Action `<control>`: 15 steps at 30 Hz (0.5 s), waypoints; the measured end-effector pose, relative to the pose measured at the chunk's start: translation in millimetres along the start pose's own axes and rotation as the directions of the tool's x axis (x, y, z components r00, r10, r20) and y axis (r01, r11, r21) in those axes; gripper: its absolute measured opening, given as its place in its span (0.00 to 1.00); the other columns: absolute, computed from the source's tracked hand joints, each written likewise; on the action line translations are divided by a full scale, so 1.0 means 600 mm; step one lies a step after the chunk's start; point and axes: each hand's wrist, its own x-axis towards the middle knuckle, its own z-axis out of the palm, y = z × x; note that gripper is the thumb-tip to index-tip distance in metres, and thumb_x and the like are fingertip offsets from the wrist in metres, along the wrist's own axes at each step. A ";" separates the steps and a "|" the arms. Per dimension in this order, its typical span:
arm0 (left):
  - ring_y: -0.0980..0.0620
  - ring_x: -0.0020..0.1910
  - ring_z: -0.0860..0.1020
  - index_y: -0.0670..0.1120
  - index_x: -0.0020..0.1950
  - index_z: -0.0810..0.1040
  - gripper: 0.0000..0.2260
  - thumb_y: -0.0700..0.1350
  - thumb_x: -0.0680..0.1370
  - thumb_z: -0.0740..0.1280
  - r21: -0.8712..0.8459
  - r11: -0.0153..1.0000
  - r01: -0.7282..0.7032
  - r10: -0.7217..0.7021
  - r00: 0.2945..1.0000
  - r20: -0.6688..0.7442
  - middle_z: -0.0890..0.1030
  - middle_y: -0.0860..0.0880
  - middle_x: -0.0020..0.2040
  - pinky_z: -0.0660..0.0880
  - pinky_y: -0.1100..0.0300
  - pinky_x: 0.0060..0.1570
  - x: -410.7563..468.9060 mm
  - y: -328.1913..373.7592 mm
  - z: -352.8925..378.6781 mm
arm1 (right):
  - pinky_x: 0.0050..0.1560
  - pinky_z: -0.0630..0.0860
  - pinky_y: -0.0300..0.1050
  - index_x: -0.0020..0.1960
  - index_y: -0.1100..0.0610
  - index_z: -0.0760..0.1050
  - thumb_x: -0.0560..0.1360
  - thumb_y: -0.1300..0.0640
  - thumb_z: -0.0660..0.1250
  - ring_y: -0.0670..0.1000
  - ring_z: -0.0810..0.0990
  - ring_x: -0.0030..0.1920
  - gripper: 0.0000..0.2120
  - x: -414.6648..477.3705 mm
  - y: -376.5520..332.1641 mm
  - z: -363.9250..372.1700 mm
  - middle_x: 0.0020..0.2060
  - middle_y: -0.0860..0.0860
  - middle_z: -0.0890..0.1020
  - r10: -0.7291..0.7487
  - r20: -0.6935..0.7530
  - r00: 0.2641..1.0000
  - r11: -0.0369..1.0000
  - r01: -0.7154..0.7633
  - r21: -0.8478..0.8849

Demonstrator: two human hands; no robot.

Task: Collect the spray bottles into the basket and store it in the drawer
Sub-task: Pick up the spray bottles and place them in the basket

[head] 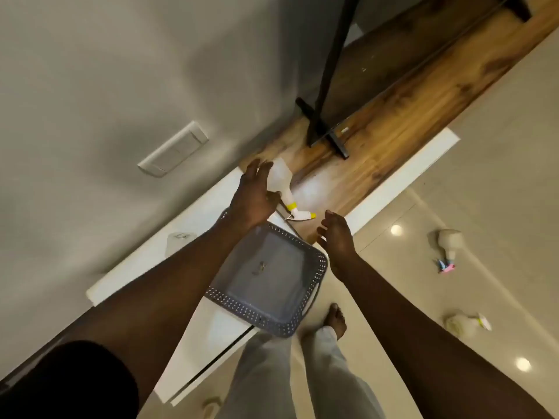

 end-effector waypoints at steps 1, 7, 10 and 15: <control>0.39 0.80 0.65 0.47 0.82 0.64 0.34 0.48 0.78 0.73 0.018 1.000 -0.009 0.009 1.000 0.006 0.58 0.43 0.84 0.72 0.47 0.73 0.023 -0.007 0.010 | 0.51 0.76 0.50 0.66 0.56 0.74 0.85 0.48 0.60 0.51 0.77 0.45 0.15 0.018 0.000 0.008 0.46 0.51 0.77 0.022 -0.010 1.000 1.000 -0.022 -0.020; 0.37 0.83 0.59 0.51 0.84 0.60 0.40 0.51 0.77 0.77 0.005 0.998 0.065 -0.065 0.994 0.089 0.51 0.41 0.86 0.67 0.48 0.76 0.097 -0.040 0.075 | 0.56 0.75 0.55 0.42 0.49 0.70 0.85 0.54 0.59 0.47 0.74 0.38 0.12 0.091 0.025 0.028 0.40 0.48 0.73 0.120 0.008 0.993 0.985 -0.118 -0.125; 0.37 0.83 0.57 0.52 0.84 0.60 0.40 0.50 0.77 0.77 -0.011 0.997 0.070 -0.069 0.994 0.085 0.52 0.41 0.85 0.68 0.45 0.77 0.113 -0.048 0.099 | 0.44 0.74 0.50 0.41 0.50 0.70 0.84 0.57 0.58 0.49 0.72 0.36 0.13 0.112 0.034 0.033 0.38 0.50 0.72 0.117 0.007 0.993 0.986 -0.115 -0.123; 0.37 0.81 0.62 0.53 0.83 0.61 0.41 0.44 0.75 0.78 -0.007 0.998 0.060 -0.060 0.998 0.018 0.58 0.42 0.83 0.71 0.43 0.75 0.124 -0.055 0.122 | 0.38 0.69 0.50 0.42 0.57 0.77 0.82 0.53 0.62 0.53 0.70 0.30 0.13 0.141 0.047 0.037 0.30 0.54 0.72 0.182 -0.064 0.981 0.982 -0.178 0.064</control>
